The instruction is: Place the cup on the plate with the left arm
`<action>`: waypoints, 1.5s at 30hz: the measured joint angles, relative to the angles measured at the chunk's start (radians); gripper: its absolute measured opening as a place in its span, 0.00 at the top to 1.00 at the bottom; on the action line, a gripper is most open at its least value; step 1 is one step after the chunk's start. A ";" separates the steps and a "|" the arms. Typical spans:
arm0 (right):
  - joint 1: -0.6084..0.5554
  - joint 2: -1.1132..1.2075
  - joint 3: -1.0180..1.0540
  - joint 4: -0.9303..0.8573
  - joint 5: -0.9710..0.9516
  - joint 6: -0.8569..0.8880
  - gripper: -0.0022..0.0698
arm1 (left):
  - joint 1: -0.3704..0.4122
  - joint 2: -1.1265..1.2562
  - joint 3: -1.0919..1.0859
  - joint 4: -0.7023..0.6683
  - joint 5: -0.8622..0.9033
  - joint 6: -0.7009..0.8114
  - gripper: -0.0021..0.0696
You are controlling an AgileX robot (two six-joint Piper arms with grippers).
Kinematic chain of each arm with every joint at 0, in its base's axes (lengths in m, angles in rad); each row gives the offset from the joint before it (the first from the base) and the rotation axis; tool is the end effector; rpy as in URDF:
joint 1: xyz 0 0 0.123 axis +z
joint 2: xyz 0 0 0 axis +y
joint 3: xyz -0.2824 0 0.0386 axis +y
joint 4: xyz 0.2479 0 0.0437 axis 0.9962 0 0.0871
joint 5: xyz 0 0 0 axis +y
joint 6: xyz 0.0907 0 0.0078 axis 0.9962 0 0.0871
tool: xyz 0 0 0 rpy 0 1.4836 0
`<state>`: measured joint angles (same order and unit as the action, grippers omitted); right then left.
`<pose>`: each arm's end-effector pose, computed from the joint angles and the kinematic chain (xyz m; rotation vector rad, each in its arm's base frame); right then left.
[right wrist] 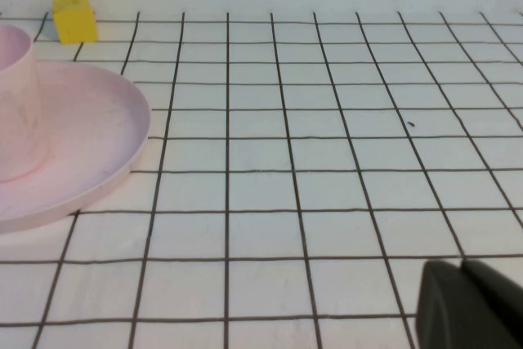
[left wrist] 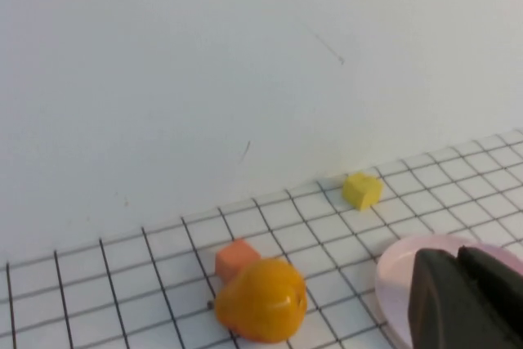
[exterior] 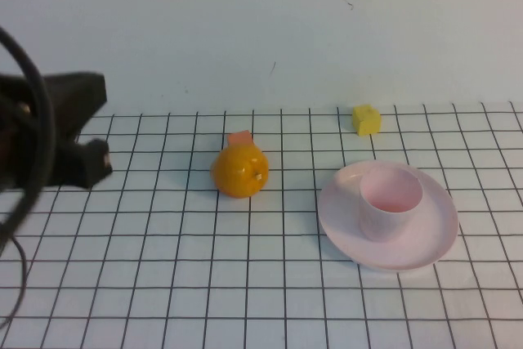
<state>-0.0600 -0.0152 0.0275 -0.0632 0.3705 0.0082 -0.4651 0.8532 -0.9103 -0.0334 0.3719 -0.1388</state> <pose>0.0523 -0.0052 0.1714 0.0245 1.8666 -0.0979 0.1577 -0.0804 0.3983 0.2767 1.8012 -0.4628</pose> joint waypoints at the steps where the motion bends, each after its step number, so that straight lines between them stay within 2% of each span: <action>1: 0.000 0.000 0.000 0.000 0.000 0.000 0.97 | 0.000 -0.008 0.039 -0.002 -0.022 0.004 0.97; 9: 0.000 0.000 0.000 0.000 0.000 0.000 0.97 | 0.000 -0.021 0.284 -0.002 -0.095 0.017 0.97; 17: 0.000 0.000 0.000 0.000 0.000 0.000 0.97 | 0.000 -0.021 0.321 -0.001 -0.076 0.017 0.97; 22: 0.000 0.000 0.000 0.000 0.000 0.000 0.97 | 0.000 -0.021 0.321 0.073 0.003 0.004 0.97; 26: 0.000 0.000 0.000 0.000 0.000 0.000 0.97 | 0.012 -0.053 0.323 0.164 0.090 -0.129 0.97; 30: 0.000 0.000 0.000 0.000 0.000 0.000 0.97 | 0.120 -0.188 0.357 0.203 0.199 -0.290 0.97; 35: 0.000 0.000 0.000 0.000 0.000 0.000 0.97 | 0.271 -0.416 0.453 0.232 0.257 -0.346 0.97; 40: 0.000 0.000 0.000 0.000 0.000 0.000 0.97 | 0.392 -0.614 0.568 0.230 0.253 -0.331 0.97; 45: 0.000 0.000 0.000 0.000 0.000 0.000 0.97 | 0.474 -0.743 0.758 0.202 0.099 -0.259 0.97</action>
<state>-0.0600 -0.0152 0.0275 -0.0632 0.3705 0.0082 0.0092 0.1098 -0.1525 0.1688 0.4707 -0.3976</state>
